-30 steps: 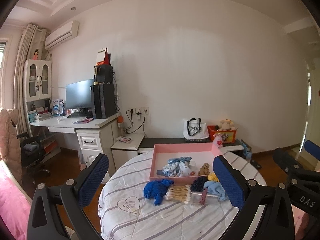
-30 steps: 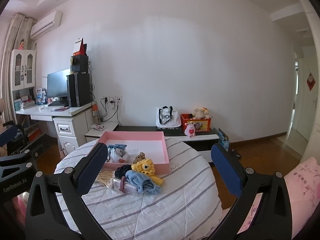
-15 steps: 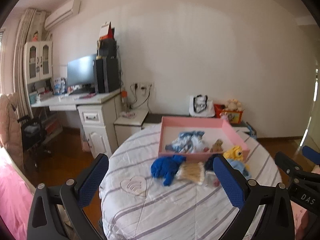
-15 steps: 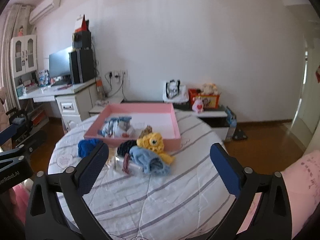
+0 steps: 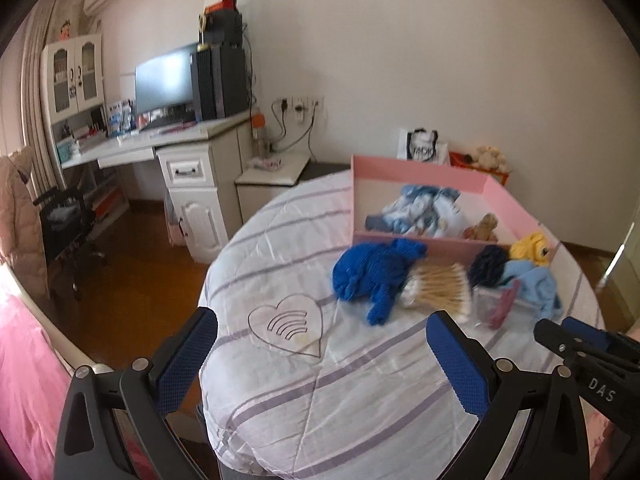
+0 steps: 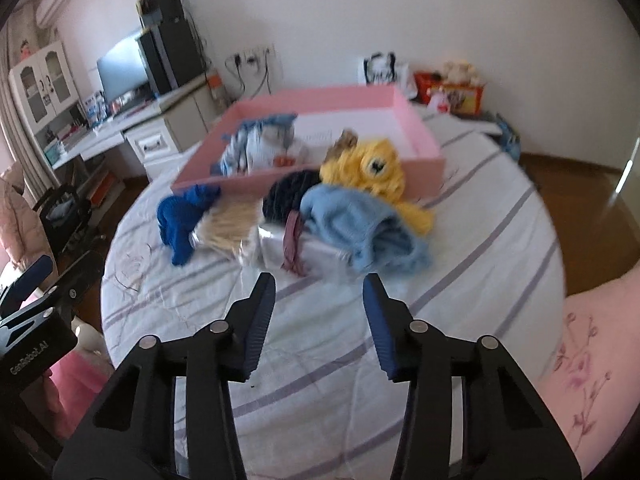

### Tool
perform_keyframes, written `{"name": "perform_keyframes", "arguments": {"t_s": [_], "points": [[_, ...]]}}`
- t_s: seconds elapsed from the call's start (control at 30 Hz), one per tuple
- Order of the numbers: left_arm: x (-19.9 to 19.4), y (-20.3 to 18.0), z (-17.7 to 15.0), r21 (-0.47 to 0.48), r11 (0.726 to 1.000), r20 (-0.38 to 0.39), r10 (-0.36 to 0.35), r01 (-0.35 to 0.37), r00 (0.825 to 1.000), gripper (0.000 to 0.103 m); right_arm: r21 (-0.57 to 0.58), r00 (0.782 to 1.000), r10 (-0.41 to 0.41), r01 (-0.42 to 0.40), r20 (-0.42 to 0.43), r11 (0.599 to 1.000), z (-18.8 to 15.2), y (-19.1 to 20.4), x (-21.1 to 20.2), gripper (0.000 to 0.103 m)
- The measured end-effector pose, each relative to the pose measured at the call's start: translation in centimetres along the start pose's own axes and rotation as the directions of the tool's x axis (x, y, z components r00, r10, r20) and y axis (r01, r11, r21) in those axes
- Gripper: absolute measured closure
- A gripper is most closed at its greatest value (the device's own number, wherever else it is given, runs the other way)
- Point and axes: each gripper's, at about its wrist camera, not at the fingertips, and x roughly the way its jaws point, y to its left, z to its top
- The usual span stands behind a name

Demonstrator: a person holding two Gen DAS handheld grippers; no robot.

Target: Organize soft objects

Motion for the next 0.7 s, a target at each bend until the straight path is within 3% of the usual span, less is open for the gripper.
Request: {"name": "perform_keyframes", "arguments": {"t_s": [0.13,0.37,0.53,0.7], "points": [[2.8,1.0,-0.1,-0.014,1.000,-0.045,-0.005,0.005,0.999,0.000,0.028,0.999,0.016,-0.014,-0.046,1.000,0.0,0.2,2.0,0.065],[6.0,2.1,-0.5,-0.024,0.999,-0.099,-0.032,0.030,0.995,0.000,0.092,0.996,-0.036,0.044,-0.085,0.995,0.7,0.0,5.0,0.062],[7.7,2.5,-0.8,-0.030,0.998,-0.127,-0.054,0.051,0.990,0.000,0.099,0.995,-0.071,0.078,-0.073,0.992,1.6,1.1,5.9,0.039],[8.6,3.2,-1.0,-0.046,0.998,-0.138,-0.055,0.050,0.989,0.000,0.053,0.984,-0.169,0.172,-0.058,0.984,1.7,2.4,6.3,0.028]]}}
